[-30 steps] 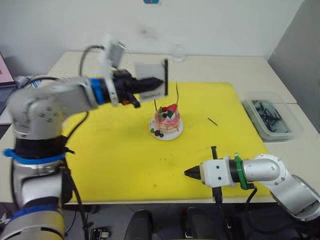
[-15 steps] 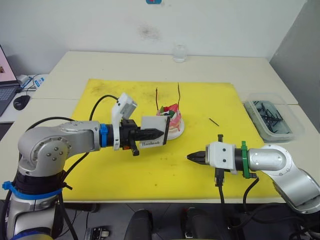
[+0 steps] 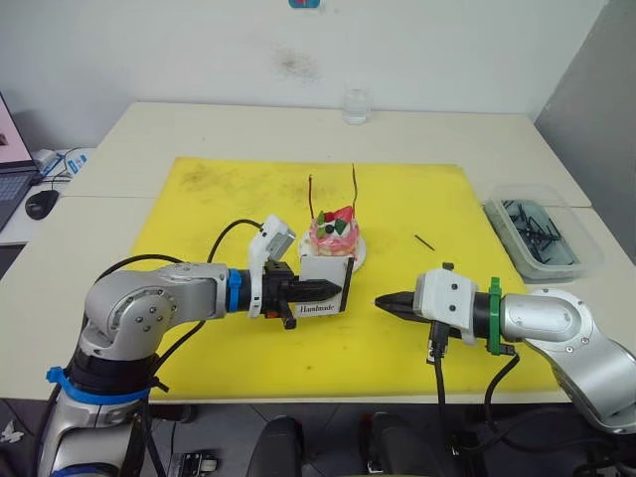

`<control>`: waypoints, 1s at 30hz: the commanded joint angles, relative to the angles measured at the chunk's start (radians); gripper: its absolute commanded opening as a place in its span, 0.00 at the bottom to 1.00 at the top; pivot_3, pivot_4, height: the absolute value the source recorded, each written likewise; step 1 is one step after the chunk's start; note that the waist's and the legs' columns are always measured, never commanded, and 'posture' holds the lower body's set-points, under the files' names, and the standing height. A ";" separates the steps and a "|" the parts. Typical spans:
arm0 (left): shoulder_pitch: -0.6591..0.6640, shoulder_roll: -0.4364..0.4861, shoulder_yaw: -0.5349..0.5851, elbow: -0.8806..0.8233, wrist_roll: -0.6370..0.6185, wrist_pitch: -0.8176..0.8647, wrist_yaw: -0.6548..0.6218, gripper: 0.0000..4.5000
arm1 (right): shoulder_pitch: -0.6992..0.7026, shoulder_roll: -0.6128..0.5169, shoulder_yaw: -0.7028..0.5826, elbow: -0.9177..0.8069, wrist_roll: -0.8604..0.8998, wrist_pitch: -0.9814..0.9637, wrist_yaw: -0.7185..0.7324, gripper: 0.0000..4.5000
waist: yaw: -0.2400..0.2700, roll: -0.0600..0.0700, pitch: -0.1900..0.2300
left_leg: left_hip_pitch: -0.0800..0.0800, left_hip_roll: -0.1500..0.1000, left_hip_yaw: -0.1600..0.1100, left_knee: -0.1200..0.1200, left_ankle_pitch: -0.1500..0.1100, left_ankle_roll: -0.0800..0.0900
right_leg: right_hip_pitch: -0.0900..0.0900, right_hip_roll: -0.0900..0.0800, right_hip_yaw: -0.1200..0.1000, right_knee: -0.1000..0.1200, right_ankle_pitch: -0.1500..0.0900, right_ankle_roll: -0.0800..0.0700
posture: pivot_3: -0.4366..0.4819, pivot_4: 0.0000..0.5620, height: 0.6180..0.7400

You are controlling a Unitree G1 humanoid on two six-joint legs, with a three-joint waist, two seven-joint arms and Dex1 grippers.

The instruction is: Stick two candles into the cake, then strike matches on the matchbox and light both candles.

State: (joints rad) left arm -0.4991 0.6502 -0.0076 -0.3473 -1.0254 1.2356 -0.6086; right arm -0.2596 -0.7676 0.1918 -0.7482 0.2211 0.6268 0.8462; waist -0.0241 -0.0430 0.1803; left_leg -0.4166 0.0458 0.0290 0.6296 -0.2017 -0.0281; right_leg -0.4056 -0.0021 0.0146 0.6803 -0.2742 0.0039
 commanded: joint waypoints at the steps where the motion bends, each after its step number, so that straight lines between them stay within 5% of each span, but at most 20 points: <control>1: -0.031 -0.008 -0.005 0.009 0.013 -0.017 -0.029 0.00 | -0.036 0.011 -0.020 -0.039 0.015 0.012 -0.022 0.00 | 0.000 0.000 0.000 | 0.000 0.000 0.000 0.000 0.000 0.000 | 0.000 0.000 0.000 0.000 0.000 0.000 | 0.48 0.27 1.00; 30: -0.070 0.000 -0.037 0.021 0.050 0.002 -0.135 0.00 | -0.175 0.062 0.173 0.090 -0.178 -0.136 -0.027 0.00 | -0.002 0.000 0.000 | 0.000 0.000 0.000 0.000 0.000 0.000 | 0.000 0.001 0.000 0.000 0.000 0.000 | 0.48 0.27 1.00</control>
State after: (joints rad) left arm -0.5541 0.6577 -0.0540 -0.2910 -0.9633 1.2432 -0.7310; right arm -0.4149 -0.7161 0.3580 -0.6470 0.0531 0.5122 0.8094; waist -0.0258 -0.0429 0.1802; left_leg -0.4167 0.0460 0.0289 0.6296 -0.2017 -0.0280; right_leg -0.4058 -0.0014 0.0145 0.6805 -0.2742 0.0039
